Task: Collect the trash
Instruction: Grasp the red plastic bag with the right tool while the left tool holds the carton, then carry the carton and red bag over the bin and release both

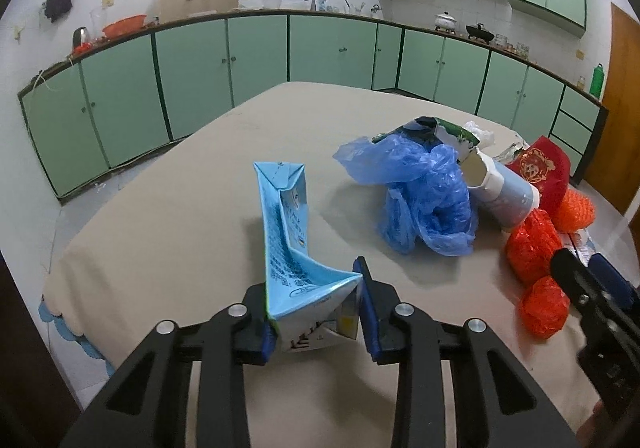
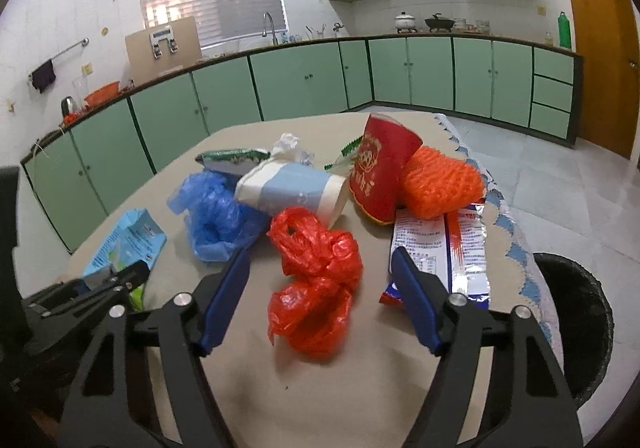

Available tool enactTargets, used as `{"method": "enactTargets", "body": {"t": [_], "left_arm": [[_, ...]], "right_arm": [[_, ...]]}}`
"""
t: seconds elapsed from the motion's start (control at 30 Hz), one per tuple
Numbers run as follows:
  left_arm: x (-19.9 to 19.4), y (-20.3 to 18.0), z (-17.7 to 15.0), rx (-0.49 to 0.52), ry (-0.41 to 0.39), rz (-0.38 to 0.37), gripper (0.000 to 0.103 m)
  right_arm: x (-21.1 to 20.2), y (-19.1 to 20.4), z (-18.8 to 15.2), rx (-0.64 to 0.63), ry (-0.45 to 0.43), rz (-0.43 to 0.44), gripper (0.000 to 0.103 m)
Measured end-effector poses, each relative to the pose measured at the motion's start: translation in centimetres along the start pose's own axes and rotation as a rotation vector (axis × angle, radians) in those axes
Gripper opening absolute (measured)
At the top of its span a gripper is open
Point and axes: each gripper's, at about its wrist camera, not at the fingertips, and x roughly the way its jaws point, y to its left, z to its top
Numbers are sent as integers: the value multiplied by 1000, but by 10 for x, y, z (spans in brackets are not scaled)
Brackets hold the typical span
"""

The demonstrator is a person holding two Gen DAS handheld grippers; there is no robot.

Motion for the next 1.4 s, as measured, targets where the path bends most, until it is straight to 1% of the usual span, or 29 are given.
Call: {"method": "enactTargets", "body": {"t": [0.2,0.27,0.33,0.37,0.4,0.5,0.6,0.8,0.9,1.03,1.13,1.27,1.4], "left_arm": [[3,4,-2,6,-8,-13,33],[4,7,-2,3,-7,-19,33],[4,9,-3,-1,-7,-23,33],[4,9,-3,-2,-6,-24,33],[4,10,-3,-4,-7,-23,33],[0,11,-1,-18,-11,-18,33],[-6,13,4,-30,-24,-19,33],[-31,12,14,-34,-93,-37,33],[-46,6,19,-25,-126,-63,33],[-62,-8,26,2,-172,-103,33],[-74,-23,30,30,-195,-152,33],[-86,-53,36,82,-215,-234,33],[-90,-85,39,132,-212,-320,33]], "right_arm": [[12,1,-2,-7,17,-19,55],[17,2,-3,-13,38,-24,48],[23,3,-6,-15,69,-15,38],[24,4,-7,-20,74,-14,34],[24,5,-8,-28,78,-12,29],[23,7,-6,-36,87,8,21],[12,11,0,-56,67,35,20],[-17,10,18,-54,10,61,20],[-31,2,27,-41,-12,54,20],[-50,-16,37,-16,-44,21,20],[-63,-33,44,7,-68,-5,20],[-81,-57,49,27,-101,-53,20],[-97,-82,52,60,-125,-96,20]]}}
